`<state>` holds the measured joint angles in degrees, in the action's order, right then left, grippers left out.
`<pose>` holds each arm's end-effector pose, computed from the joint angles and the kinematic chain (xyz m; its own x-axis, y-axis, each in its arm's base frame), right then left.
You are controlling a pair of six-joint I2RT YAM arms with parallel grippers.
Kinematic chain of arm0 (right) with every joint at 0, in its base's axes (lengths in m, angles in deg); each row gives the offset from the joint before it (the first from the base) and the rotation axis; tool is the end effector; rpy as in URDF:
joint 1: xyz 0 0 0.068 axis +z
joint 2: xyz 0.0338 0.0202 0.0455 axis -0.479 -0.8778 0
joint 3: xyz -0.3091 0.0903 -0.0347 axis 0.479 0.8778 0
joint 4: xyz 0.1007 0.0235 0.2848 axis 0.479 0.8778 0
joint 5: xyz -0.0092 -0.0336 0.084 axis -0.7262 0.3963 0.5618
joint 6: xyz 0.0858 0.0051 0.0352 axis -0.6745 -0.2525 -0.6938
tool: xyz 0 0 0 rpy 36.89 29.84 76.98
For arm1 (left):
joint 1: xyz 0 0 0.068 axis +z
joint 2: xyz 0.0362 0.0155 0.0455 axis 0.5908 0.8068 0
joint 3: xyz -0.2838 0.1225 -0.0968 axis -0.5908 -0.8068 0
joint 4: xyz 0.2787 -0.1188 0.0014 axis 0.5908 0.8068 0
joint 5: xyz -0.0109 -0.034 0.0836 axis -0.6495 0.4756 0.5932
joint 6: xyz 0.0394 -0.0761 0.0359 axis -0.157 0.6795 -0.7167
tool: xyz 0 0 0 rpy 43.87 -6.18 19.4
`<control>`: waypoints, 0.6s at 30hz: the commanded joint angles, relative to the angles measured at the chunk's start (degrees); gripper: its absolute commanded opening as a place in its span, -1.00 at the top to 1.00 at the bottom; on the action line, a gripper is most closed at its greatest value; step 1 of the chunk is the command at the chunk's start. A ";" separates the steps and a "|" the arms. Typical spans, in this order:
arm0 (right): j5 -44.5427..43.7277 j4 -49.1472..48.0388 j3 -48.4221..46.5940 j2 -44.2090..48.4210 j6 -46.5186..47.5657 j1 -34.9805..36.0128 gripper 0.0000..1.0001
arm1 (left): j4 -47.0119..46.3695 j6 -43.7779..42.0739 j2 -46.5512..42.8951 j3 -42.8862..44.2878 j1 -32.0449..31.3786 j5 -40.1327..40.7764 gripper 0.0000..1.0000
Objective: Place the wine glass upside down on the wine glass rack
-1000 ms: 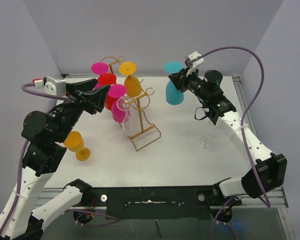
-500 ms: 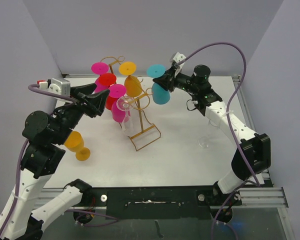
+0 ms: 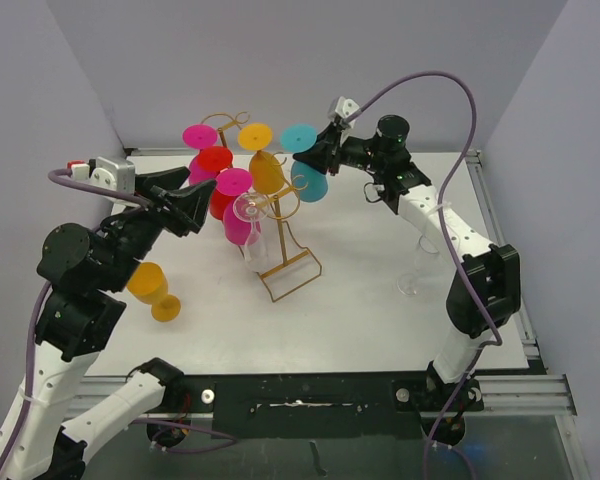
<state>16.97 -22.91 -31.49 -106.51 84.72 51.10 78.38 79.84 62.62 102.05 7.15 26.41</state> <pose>0.4362 0.2499 0.4324 0.0546 0.0264 -0.9982 -0.9523 0.3020 -0.0441 0.1525 -0.0859 0.5650 0.1070 -0.3106 -0.9445 0.5323 0.8202 -0.2094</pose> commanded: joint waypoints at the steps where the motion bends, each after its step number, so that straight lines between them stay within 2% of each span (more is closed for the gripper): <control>1: 6.38 -0.92 -3.68 -0.11 0.82 -0.03 1.00 | -0.38 -0.84 -0.43 2.58 0.24 0.10 -0.10; 18: 6.69 2.82 -7.52 -4.48 2.09 1.17 1.00 | -0.29 -0.30 -0.18 2.83 0.30 -1.22 -0.10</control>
<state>22.30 -19.24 -35.77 -110.51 86.16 51.95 78.88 79.89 62.60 102.29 7.15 26.25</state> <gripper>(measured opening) 0.163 0.547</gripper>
